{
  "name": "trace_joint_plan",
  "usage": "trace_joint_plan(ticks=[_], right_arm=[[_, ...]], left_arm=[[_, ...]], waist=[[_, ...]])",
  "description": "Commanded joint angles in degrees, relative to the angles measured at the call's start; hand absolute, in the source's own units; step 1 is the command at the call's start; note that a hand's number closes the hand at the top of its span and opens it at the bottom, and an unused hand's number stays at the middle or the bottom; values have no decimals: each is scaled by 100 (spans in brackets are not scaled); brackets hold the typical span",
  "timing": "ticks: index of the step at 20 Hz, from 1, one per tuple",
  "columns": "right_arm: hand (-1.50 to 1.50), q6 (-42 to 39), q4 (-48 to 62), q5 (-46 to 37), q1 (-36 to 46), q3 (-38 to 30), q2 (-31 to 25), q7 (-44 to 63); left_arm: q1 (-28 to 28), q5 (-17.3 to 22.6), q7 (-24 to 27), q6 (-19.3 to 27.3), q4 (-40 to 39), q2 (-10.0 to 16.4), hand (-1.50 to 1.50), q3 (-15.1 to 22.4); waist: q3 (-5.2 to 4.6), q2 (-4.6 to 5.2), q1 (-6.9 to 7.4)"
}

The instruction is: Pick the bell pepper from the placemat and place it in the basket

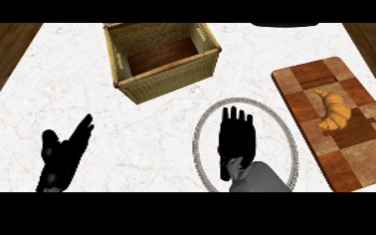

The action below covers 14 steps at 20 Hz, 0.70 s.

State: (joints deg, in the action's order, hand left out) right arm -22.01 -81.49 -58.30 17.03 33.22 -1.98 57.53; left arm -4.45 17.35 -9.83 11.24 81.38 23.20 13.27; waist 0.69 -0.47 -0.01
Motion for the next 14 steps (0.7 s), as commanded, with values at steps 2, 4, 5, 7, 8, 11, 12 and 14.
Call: trace_joint_plan(ticks=[2,4,5,7,8,11,12,14], right_arm=[[150,-296,-233,-43,-175,-153,-123,187],[150,-792,-444,-139,78,-44,-175,131],[150,-215,66,-384,-72,165,-229,-227],[150,-309,-2,-598,-73,288,-163,-84],[150,-284,360,-569,202,65,-202,-312],[150,-274,-84,-776,-304,325,-310,-258],[150,-579,-18,-647,113,-10,-203,-373],[150,-643,-226,-766,-64,93,-350,-369]], left_arm=[[-353,-51,-57,-101,-231,-42,0,-18],[-261,-87,-296,-4,-47,-70,0,-11],[-250,-162,-229,49,-159,-182,0,47],[-128,28,-477,-263,-101,145,0,-196],[-283,-246,-233,77,-104,-317,0,127],[-300,88,-262,-392,-249,77,0,-339],[-245,-155,-181,-236,-196,-142,0,-187],[-81,-89,146,-426,-755,-239,0,-306]], waist=[[-70,41,-2],[-70,37,2],[-69,49,18],[-69,46,13],[-69,54,37],[-71,43,-3],[-70,46,12],[-73,49,-24]])
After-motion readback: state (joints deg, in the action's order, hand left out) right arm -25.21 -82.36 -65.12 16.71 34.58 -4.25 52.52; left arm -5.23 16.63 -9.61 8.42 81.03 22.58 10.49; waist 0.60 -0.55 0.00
